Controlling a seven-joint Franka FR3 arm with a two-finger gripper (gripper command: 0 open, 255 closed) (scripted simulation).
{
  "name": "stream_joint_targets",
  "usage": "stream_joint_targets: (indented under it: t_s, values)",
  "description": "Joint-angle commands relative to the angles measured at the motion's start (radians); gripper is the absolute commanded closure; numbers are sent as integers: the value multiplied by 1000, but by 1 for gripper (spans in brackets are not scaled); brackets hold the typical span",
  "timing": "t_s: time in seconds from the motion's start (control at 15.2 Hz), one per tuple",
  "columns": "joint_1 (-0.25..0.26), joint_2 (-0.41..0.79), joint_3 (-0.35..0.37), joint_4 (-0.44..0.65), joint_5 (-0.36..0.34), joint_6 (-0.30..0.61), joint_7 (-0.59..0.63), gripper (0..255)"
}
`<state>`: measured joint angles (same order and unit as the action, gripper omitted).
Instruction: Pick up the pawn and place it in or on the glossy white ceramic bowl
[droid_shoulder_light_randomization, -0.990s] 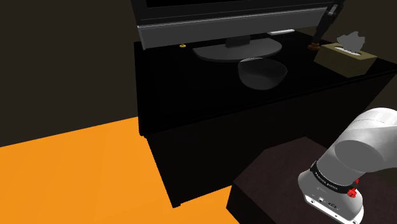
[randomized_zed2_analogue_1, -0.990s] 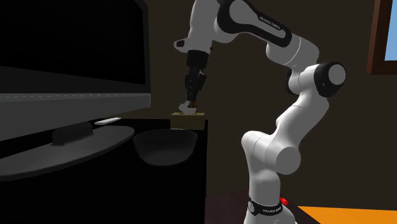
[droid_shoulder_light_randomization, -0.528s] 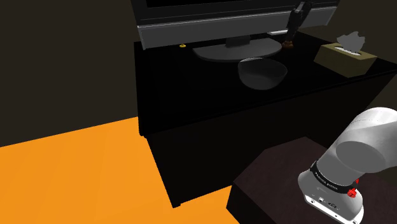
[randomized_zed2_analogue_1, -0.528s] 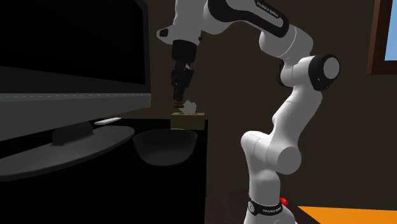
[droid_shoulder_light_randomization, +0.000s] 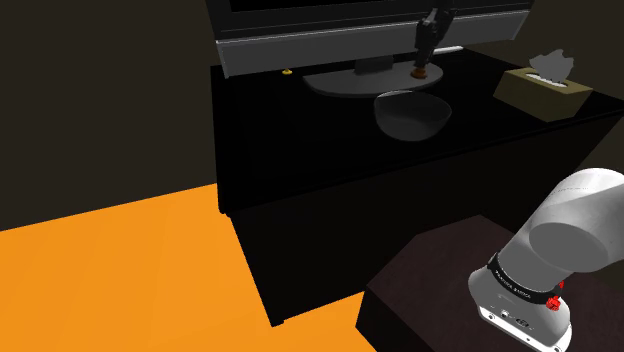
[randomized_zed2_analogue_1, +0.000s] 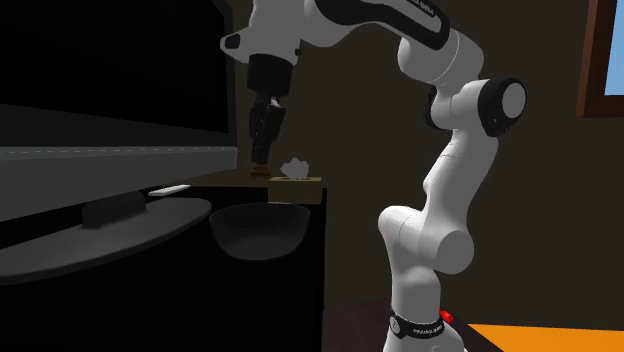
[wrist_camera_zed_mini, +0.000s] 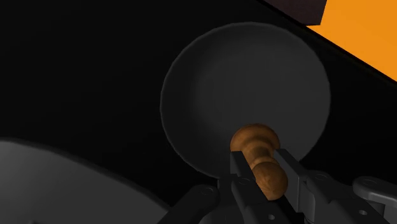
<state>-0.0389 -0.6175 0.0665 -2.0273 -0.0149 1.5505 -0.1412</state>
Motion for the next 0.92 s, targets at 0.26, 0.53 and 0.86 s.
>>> stream_joint_targets:
  t_s: [0.26, 0.53, 0.86]
  values:
    - [2, -26, 2, -102, 2, 76, 4, 255]
    - [3, -44, 2, -170, 3, 126, 6, 255]
    - [4, -56, 3, -224, 4, 168, 7, 255]
